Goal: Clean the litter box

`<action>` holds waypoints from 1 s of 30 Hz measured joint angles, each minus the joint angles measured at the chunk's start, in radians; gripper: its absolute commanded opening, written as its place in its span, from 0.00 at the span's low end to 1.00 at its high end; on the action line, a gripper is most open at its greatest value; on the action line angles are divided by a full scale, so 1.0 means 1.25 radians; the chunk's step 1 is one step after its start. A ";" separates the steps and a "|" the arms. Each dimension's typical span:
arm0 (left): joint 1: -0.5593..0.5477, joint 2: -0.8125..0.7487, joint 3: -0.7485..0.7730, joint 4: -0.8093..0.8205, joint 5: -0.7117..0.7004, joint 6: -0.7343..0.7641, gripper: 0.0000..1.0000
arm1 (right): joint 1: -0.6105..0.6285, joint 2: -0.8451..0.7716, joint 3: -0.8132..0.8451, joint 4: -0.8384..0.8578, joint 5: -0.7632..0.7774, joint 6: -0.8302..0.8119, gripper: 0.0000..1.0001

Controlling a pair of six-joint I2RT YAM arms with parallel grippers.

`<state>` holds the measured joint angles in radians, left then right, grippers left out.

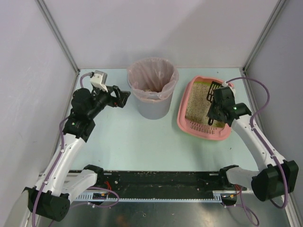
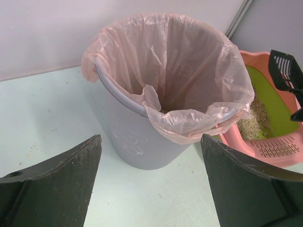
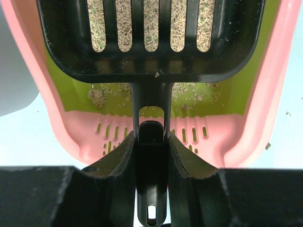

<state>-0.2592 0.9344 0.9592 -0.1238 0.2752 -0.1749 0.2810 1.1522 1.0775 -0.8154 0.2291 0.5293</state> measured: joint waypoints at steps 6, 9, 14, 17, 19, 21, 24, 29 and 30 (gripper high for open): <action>0.000 -0.019 -0.009 0.009 -0.009 0.000 0.89 | -0.056 0.114 0.000 0.089 -0.044 -0.066 0.00; 0.000 -0.024 -0.009 0.010 -0.009 0.000 0.90 | -0.090 0.182 0.000 0.133 -0.071 -0.090 0.00; 0.000 -0.027 -0.012 0.019 -0.009 0.000 0.90 | -0.085 0.281 0.000 0.188 -0.100 -0.113 0.00; 0.000 -0.027 -0.012 0.027 -0.009 0.000 0.90 | -0.084 0.327 0.000 0.211 -0.107 -0.117 0.00; 0.000 -0.027 -0.012 0.027 -0.009 0.000 0.90 | -0.084 0.350 0.000 0.223 -0.108 -0.117 0.00; 0.000 -0.027 -0.013 0.027 -0.009 0.000 0.90 | -0.084 0.365 0.000 0.231 -0.112 -0.119 0.04; 0.000 -0.027 -0.014 0.027 -0.009 0.000 0.90 | -0.084 0.370 0.000 0.237 -0.113 -0.122 0.16; 0.000 -0.027 -0.017 0.029 -0.009 0.000 0.90 | -0.085 0.375 0.000 0.252 -0.113 -0.130 0.34; 0.000 -0.027 -0.018 0.029 -0.009 0.000 0.90 | -0.085 0.377 0.000 0.254 -0.112 -0.132 0.39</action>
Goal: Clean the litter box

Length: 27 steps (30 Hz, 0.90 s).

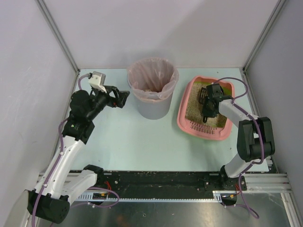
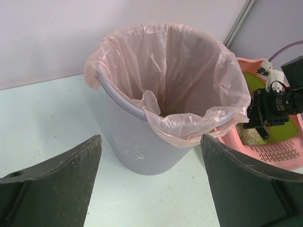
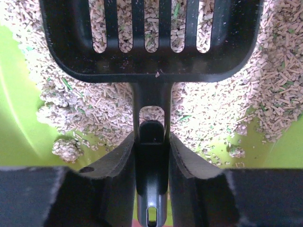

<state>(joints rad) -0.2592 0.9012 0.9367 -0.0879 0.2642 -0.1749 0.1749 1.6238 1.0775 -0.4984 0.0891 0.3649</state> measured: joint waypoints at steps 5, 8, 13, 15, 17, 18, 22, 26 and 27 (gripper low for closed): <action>0.001 0.000 0.000 0.000 0.000 0.000 0.90 | 0.000 0.006 0.000 0.003 0.003 -0.003 0.49; 0.001 0.000 -0.001 0.000 0.000 0.000 0.90 | 0.001 0.006 0.000 0.009 0.007 -0.004 0.52; 0.001 0.000 -0.001 0.000 0.000 0.000 0.90 | 0.002 0.003 -0.001 0.018 0.013 -0.009 0.55; 0.001 0.000 -0.002 0.001 0.000 0.000 0.92 | 0.005 -0.008 -0.005 0.024 0.017 -0.010 0.57; 0.002 0.000 -0.002 0.001 -0.006 0.000 0.95 | 0.008 -0.030 -0.016 0.035 0.023 -0.018 0.59; 0.002 -0.001 -0.002 0.001 -0.010 0.000 1.00 | 0.010 -0.049 -0.027 0.048 0.026 -0.022 0.62; 0.002 -0.017 -0.013 0.001 -0.051 -0.002 1.00 | 0.016 -0.149 -0.091 0.106 0.030 -0.041 0.64; 0.003 -0.039 -0.015 0.004 -0.078 -0.005 1.00 | 0.016 -0.265 -0.154 0.168 0.034 -0.060 0.64; 0.003 -0.043 -0.015 0.005 -0.081 -0.007 1.00 | 0.014 -0.295 -0.169 0.184 0.036 -0.066 0.64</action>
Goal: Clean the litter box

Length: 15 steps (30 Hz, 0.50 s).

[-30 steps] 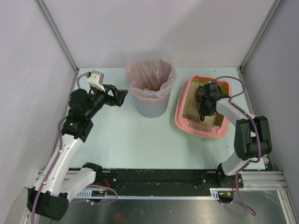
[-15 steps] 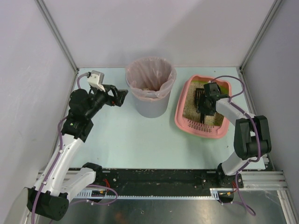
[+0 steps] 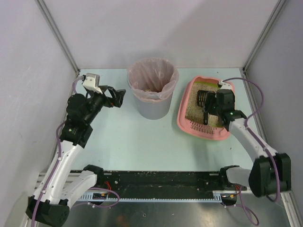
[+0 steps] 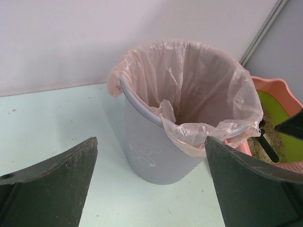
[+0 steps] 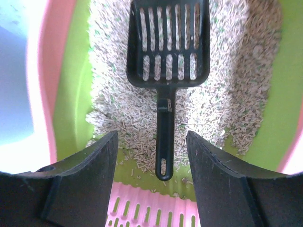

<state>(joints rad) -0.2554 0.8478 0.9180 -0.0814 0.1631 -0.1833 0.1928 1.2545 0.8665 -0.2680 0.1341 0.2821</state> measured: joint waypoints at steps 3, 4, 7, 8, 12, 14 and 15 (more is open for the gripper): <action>0.000 -0.009 0.000 0.005 0.000 0.000 1.00 | -0.005 -0.080 -0.030 0.035 0.002 -0.019 0.64; 0.001 -0.013 0.000 0.006 0.002 0.001 1.00 | -0.009 -0.106 -0.039 0.047 0.002 -0.025 0.64; 0.001 -0.029 -0.006 0.015 0.006 0.006 1.00 | -0.021 -0.172 -0.057 0.074 0.003 -0.039 0.64; 0.001 -0.041 -0.013 0.021 0.007 0.007 1.00 | -0.027 -0.201 -0.066 0.086 0.003 -0.043 0.64; 0.001 -0.125 -0.073 0.083 0.007 0.020 1.00 | -0.035 -0.308 -0.114 0.136 0.009 -0.058 0.64; 0.001 -0.181 -0.109 0.114 0.005 0.028 1.00 | -0.037 -0.359 -0.139 0.164 0.013 -0.061 0.64; 0.001 -0.204 -0.122 0.128 0.003 0.031 1.00 | -0.036 -0.384 -0.153 0.180 0.015 -0.062 0.65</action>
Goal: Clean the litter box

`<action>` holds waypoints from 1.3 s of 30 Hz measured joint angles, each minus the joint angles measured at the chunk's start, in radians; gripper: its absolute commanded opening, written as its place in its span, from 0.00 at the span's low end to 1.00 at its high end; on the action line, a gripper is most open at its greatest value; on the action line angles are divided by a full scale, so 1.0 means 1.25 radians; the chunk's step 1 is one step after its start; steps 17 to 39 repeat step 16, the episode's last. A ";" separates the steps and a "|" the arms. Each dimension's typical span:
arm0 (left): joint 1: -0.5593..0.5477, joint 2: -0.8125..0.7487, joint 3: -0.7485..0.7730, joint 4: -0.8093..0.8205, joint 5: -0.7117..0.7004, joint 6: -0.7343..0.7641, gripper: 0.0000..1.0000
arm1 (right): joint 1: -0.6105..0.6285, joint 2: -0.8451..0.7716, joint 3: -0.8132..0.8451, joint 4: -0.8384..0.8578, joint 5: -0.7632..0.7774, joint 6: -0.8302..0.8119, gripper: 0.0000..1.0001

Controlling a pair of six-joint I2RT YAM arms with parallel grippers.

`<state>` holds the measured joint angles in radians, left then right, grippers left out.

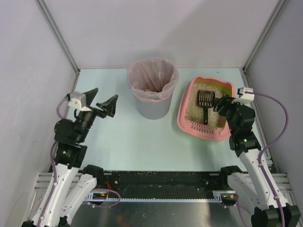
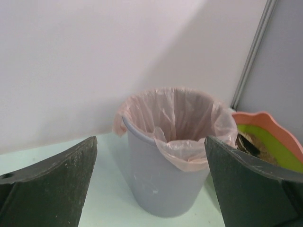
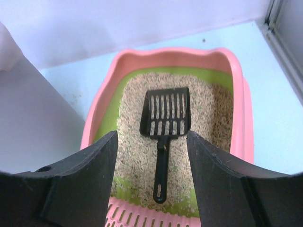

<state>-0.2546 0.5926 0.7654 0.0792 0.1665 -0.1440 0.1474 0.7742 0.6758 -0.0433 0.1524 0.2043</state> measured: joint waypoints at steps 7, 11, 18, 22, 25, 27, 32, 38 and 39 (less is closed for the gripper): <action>0.000 -0.061 -0.016 0.069 -0.040 0.011 1.00 | -0.001 -0.136 -0.088 0.092 0.034 -0.013 0.64; 0.000 -0.056 -0.019 0.072 -0.050 0.011 1.00 | -0.001 -0.182 -0.117 0.124 0.055 -0.020 0.65; 0.000 -0.045 -0.020 0.073 -0.054 0.011 1.00 | -0.001 -0.193 -0.121 0.146 0.064 -0.031 0.65; 0.000 -0.045 -0.020 0.073 -0.054 0.011 1.00 | -0.001 -0.193 -0.121 0.146 0.064 -0.031 0.65; 0.000 -0.045 -0.020 0.073 -0.054 0.011 1.00 | -0.001 -0.193 -0.121 0.146 0.064 -0.031 0.65; 0.000 -0.045 -0.020 0.073 -0.054 0.011 1.00 | -0.001 -0.193 -0.121 0.146 0.064 -0.031 0.65; 0.000 -0.045 -0.020 0.073 -0.054 0.011 1.00 | -0.001 -0.193 -0.121 0.146 0.064 -0.031 0.65; 0.000 -0.045 -0.020 0.073 -0.054 0.011 1.00 | -0.001 -0.193 -0.121 0.146 0.064 -0.031 0.65; 0.000 -0.045 -0.020 0.073 -0.054 0.011 1.00 | -0.001 -0.193 -0.121 0.146 0.064 -0.031 0.65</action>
